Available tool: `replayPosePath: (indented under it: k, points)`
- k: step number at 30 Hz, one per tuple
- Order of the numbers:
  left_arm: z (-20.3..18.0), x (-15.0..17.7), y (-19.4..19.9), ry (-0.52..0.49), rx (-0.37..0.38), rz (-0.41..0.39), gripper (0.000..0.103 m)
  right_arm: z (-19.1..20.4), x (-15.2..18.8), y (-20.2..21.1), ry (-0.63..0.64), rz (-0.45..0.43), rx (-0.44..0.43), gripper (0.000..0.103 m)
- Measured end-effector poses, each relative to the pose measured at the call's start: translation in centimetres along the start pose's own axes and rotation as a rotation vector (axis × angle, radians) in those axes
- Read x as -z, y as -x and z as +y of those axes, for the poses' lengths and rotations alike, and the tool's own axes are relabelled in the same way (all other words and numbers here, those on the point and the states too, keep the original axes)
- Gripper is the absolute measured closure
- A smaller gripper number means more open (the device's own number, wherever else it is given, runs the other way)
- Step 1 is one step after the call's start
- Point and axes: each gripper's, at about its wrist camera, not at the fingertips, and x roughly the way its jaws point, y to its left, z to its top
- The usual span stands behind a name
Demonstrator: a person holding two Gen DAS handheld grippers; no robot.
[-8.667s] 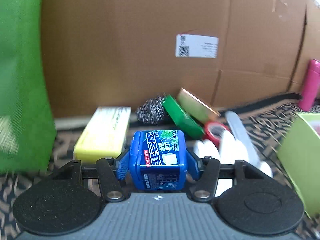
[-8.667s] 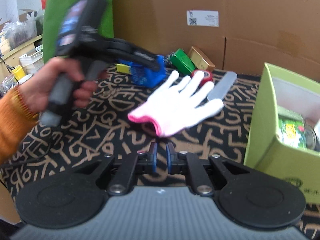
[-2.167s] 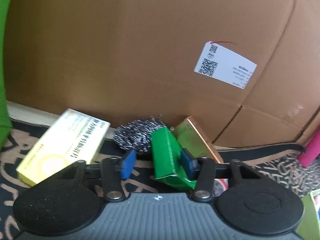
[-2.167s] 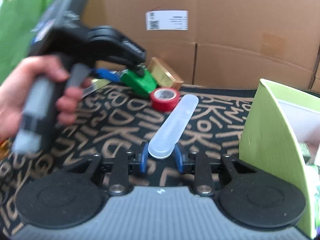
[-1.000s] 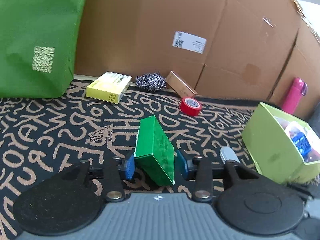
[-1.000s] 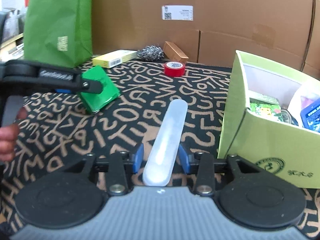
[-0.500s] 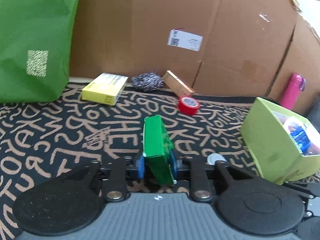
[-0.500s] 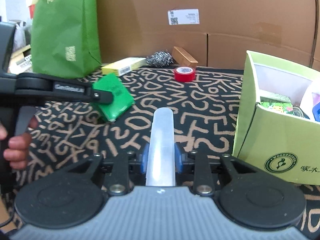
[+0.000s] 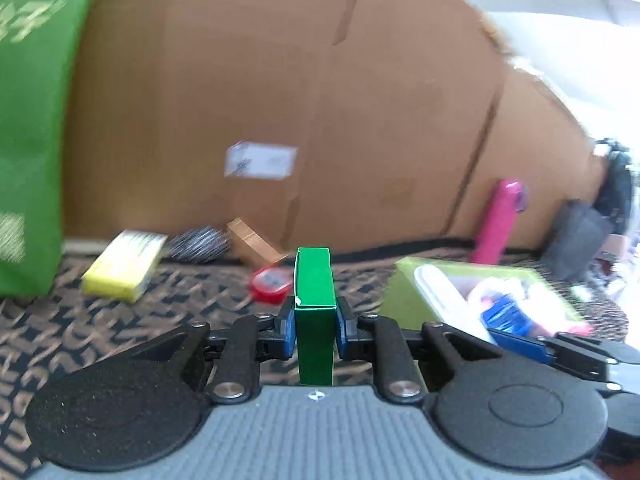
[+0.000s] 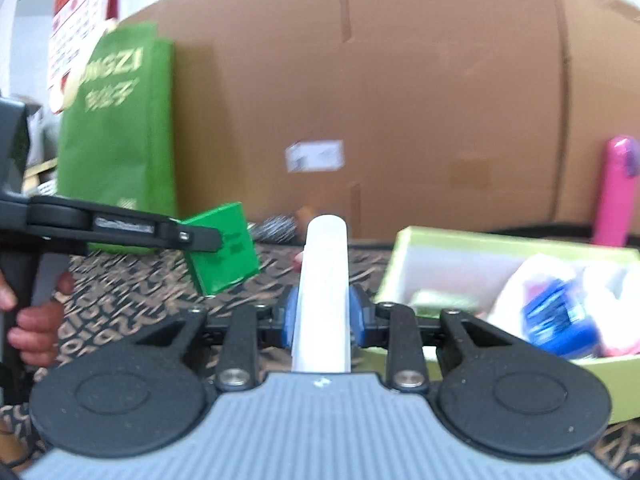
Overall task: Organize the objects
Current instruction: 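Carry the clear case and green box into the shoebox and open both grippers, then move both grippers back to the pile toward the yellow box and red tape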
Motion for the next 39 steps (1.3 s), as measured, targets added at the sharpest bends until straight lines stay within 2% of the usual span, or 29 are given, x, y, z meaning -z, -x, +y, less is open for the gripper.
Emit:
replayPosePath:
  k: [7,9,14,19,21,22,23,24,26,29,33,36,39]
  points:
    - [-5.7,-2.8,-1.6,-0.076,0.207,-0.047,0.084,-4.8,-0.3,1.0,-0.041,-0.044,0.188,0.076]
    - [-7.5,-3.1,-2.4,-0.105,0.244,-0.048,0.084,-6.1,-0.2,1.0,-0.054,-0.046,0.229,0.076]
    - [-10.5,-2.9,-5.6,-0.134,0.289,-0.002,0.084,-8.8,-0.5,0.3,-0.035,-0.054,0.297,0.076]
    - [-11.3,-1.8,-8.2,-0.145,0.252,0.037,0.084,-10.5,-0.1,-1.1,-0.010,-0.049,0.273,0.076]
    - [-10.9,-1.3,-8.9,-0.126,0.233,0.061,0.069,-10.8,0.6,-2.0,0.020,-0.016,0.255,0.074]
    - [-10.5,-1.1,-9.1,-0.106,0.221,0.082,0.041,-10.7,1.0,-2.3,0.039,-0.002,0.257,0.070]
    - [-10.1,-1.0,-9.2,-0.075,0.203,0.096,0.022,-10.5,1.4,-2.6,0.053,0.006,0.267,0.057]
    - [-9.7,-1.0,-8.9,-0.044,0.191,0.083,0.021,-10.3,1.8,-2.6,0.065,0.008,0.278,0.044]
    - [-8.9,-0.7,-8.2,-0.019,0.185,0.046,0.020,-10.1,2.3,-2.4,0.070,-0.007,0.292,0.031]
    - [-8.6,-0.6,-7.9,-0.022,0.159,0.045,0.020,-10.1,2.9,-2.0,0.057,-0.015,0.302,0.014]
    - [-7.7,-0.4,-7.5,0.014,0.157,0.066,0.020,-10.3,2.9,-1.7,0.046,-0.019,0.312,0.003]
    - [-7.1,-0.2,-6.9,0.022,0.146,0.078,0.020,-9.6,2.4,-1.2,0.058,-0.045,0.321,0.000]
    - [-5.8,0.4,-5.9,0.028,0.086,0.064,0.020,-8.4,2.0,-0.3,0.092,-0.068,0.306,0.000]
